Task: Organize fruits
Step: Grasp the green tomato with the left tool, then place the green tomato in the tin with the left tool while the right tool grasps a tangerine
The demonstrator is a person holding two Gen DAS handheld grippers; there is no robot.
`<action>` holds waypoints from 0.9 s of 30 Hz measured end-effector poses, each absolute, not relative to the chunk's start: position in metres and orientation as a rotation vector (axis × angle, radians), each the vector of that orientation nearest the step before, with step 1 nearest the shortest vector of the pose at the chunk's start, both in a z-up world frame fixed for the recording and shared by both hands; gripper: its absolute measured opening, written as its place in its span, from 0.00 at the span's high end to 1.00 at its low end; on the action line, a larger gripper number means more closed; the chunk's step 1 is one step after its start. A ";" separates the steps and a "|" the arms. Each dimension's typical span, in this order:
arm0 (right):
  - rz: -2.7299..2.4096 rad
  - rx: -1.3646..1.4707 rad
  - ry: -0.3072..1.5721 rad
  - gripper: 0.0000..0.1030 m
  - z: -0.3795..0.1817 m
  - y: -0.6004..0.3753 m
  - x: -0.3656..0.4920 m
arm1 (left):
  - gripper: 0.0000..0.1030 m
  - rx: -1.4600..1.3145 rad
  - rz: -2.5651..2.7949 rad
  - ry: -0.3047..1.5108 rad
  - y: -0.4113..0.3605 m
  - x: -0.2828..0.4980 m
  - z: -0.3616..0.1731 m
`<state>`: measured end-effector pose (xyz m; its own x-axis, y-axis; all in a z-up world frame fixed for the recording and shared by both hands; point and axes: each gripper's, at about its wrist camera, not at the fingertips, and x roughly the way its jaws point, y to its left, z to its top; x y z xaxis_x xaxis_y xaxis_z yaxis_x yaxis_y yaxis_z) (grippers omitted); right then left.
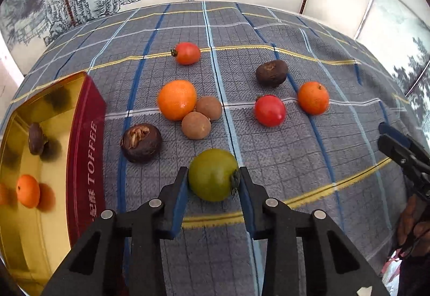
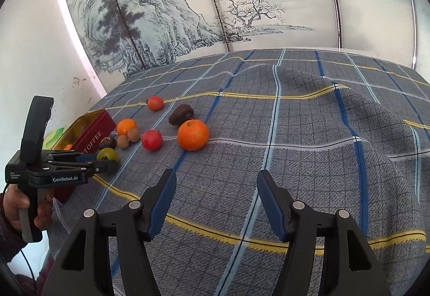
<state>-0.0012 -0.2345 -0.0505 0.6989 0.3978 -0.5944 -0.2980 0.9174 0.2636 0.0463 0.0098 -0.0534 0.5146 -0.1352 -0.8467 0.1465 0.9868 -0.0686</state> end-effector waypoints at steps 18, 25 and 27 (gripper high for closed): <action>0.465 -0.145 0.806 0.38 -0.052 -0.158 0.082 | 0.69 -0.056 -0.242 0.881 0.023 -0.022 0.028; 0.459 -0.106 0.856 0.59 -0.061 -0.157 0.095 | 0.69 -0.108 -0.181 0.867 0.054 -0.036 0.036; 0.423 -0.093 0.815 0.60 -0.057 -0.164 0.085 | 0.69 -0.112 -0.146 0.868 0.069 -0.042 0.035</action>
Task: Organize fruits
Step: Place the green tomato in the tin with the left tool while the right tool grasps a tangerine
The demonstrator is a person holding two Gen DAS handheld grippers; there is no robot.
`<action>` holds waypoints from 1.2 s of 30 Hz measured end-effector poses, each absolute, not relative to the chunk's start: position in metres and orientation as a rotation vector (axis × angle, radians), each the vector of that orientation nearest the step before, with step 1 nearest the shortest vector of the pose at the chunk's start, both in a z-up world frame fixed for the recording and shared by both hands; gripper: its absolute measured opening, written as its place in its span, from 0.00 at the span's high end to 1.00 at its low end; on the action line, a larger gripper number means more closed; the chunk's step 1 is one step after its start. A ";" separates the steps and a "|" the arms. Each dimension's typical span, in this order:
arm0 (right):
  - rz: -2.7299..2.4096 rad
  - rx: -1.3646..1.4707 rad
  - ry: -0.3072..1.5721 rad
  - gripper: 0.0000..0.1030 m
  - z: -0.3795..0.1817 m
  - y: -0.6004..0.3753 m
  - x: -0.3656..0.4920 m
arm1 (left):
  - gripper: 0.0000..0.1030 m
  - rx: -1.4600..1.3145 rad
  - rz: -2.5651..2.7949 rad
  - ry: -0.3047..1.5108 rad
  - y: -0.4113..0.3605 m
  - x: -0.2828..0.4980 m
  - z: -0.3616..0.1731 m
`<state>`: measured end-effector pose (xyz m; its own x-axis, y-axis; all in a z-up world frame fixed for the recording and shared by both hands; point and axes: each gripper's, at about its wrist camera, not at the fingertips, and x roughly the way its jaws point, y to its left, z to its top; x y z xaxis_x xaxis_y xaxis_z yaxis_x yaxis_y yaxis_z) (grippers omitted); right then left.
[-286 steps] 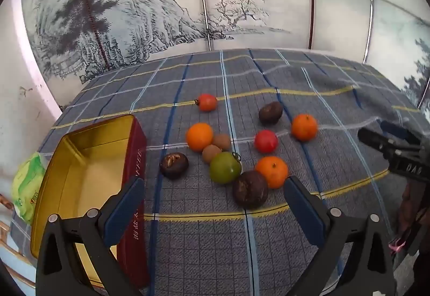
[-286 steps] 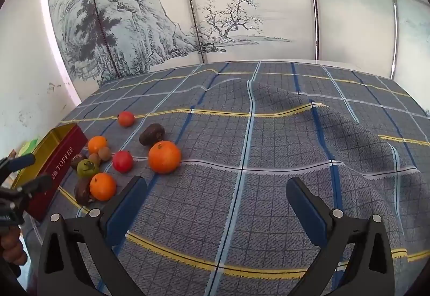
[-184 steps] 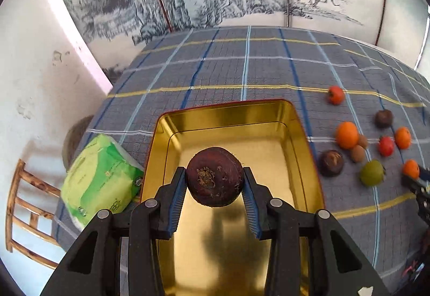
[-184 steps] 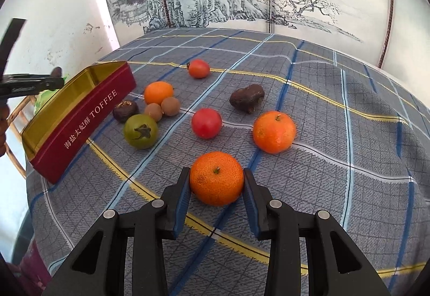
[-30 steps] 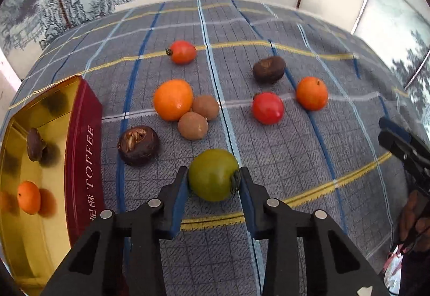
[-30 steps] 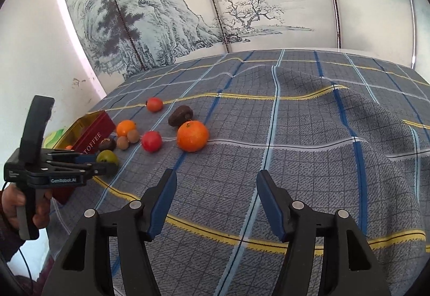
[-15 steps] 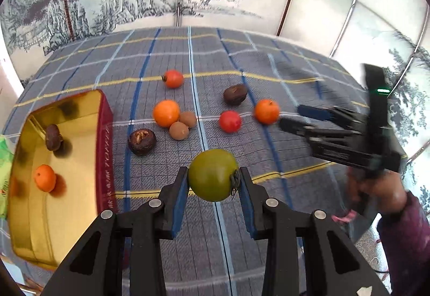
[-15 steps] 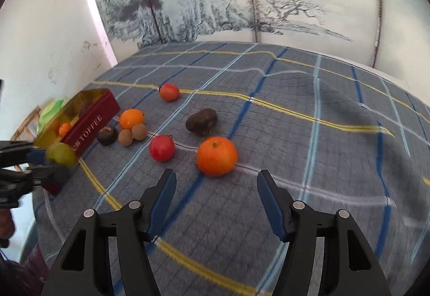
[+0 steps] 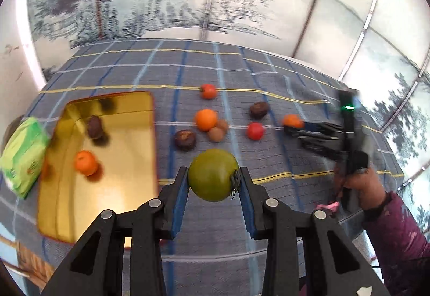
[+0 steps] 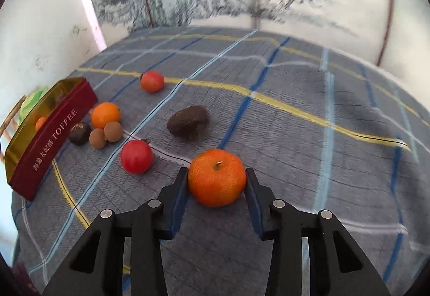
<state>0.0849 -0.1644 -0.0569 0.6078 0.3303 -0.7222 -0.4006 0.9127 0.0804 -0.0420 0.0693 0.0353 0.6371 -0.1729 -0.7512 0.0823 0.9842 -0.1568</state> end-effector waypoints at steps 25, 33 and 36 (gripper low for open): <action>0.224 0.054 0.839 0.59 -0.061 -0.220 0.085 | 0.69 -0.068 0.064 0.909 0.162 0.009 0.002; 0.211 0.070 0.843 0.59 -0.062 -0.223 0.086 | 0.68 -0.056 0.069 0.963 0.159 0.077 -0.005; 0.210 0.066 0.845 0.59 -0.062 -0.223 0.085 | 0.68 -0.035 0.071 0.977 0.156 0.091 -0.010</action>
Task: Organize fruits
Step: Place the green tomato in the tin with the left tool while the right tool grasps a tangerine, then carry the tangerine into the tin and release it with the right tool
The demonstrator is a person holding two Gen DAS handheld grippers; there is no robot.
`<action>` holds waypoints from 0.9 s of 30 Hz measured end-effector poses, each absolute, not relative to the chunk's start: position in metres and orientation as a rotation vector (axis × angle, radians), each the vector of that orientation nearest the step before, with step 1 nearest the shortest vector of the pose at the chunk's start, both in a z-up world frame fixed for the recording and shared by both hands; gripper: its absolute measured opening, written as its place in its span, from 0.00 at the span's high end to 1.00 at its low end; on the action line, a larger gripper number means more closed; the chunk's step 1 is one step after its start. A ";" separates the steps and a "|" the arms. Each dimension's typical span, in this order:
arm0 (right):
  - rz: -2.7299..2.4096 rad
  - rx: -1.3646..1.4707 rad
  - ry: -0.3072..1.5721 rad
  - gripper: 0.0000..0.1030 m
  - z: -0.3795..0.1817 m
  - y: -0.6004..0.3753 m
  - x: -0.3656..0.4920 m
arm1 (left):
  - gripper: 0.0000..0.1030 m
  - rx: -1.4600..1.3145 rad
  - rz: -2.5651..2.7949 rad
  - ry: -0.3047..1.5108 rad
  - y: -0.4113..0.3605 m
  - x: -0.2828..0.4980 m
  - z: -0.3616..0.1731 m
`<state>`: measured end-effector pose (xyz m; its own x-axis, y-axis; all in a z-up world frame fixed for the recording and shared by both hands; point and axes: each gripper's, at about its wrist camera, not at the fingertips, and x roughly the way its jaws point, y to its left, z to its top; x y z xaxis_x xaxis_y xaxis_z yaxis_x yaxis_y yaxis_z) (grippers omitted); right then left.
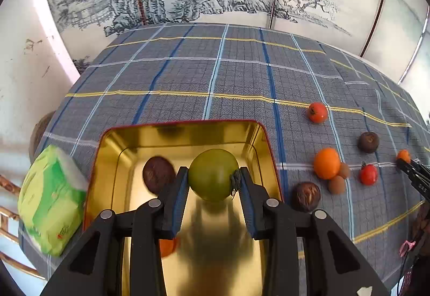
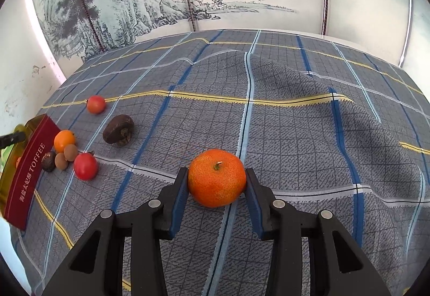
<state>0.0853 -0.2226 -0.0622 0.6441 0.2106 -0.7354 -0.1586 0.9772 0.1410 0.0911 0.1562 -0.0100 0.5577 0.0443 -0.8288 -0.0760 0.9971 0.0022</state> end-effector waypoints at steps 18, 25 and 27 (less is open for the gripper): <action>0.207 0.050 0.857 0.59 -0.065 -0.219 0.086 | 0.32 -0.098 0.040 0.852 0.146 0.048 0.018; 0.211 0.052 0.857 0.59 -0.065 -0.220 0.087 | 0.16 -0.081 0.130 0.707 0.113 -0.052 0.039; 0.212 0.054 0.857 0.59 -0.065 -0.220 0.087 | 0.12 -0.104 0.144 0.672 0.107 -0.082 0.039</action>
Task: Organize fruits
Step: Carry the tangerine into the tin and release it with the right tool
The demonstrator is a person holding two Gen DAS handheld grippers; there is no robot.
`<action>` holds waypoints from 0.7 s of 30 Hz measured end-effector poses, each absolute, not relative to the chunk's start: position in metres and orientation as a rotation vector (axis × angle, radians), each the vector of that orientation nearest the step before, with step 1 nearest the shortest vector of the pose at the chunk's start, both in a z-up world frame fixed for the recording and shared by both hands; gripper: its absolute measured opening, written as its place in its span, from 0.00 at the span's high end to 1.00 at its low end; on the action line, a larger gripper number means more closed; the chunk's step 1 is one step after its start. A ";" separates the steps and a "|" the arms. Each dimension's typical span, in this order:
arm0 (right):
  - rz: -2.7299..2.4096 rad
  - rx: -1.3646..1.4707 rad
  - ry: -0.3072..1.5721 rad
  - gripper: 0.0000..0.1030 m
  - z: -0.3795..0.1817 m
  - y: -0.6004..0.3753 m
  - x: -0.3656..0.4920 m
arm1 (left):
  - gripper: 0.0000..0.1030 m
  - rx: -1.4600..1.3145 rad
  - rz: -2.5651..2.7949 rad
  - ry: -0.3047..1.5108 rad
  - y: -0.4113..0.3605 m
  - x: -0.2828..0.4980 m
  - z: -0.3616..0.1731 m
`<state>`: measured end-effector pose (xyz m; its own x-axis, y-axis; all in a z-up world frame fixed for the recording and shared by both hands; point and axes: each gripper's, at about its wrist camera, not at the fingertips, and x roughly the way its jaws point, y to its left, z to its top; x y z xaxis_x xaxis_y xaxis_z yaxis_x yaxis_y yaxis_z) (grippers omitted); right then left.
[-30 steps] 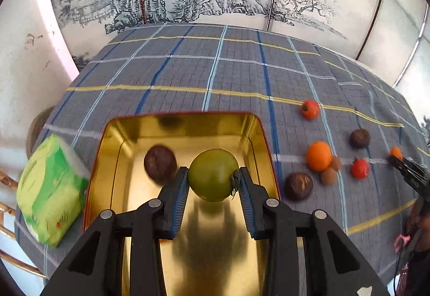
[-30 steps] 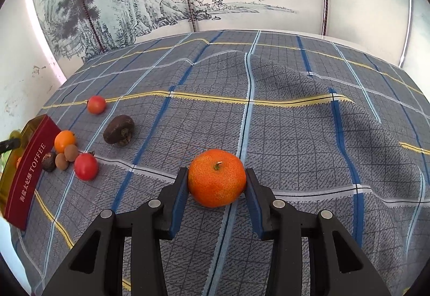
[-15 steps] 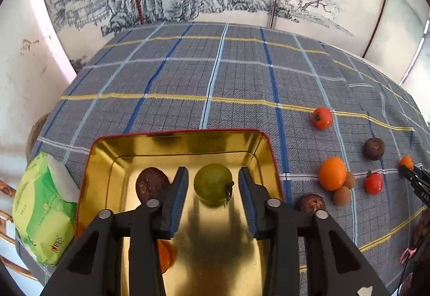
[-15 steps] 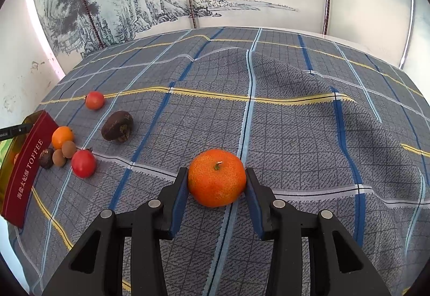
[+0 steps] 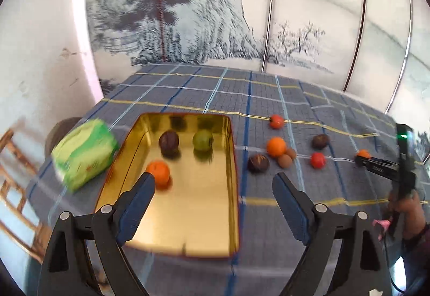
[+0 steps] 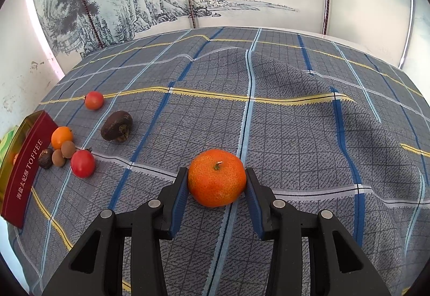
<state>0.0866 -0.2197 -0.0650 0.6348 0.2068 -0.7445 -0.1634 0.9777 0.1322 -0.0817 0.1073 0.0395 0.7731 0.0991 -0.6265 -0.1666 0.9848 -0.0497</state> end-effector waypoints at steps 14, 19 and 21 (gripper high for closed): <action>0.344 0.067 0.778 0.59 -0.029 -0.181 0.045 | 0.00 -0.087 0.141 0.564 0.077 -0.170 0.037; 0.521 0.025 0.727 0.59 0.007 -0.120 0.023 | 0.00 -0.097 0.156 0.582 0.077 -0.179 0.037; 0.594 0.007 0.717 0.59 0.019 -0.091 0.017 | 0.00 -0.103 0.173 0.560 0.081 -0.184 0.039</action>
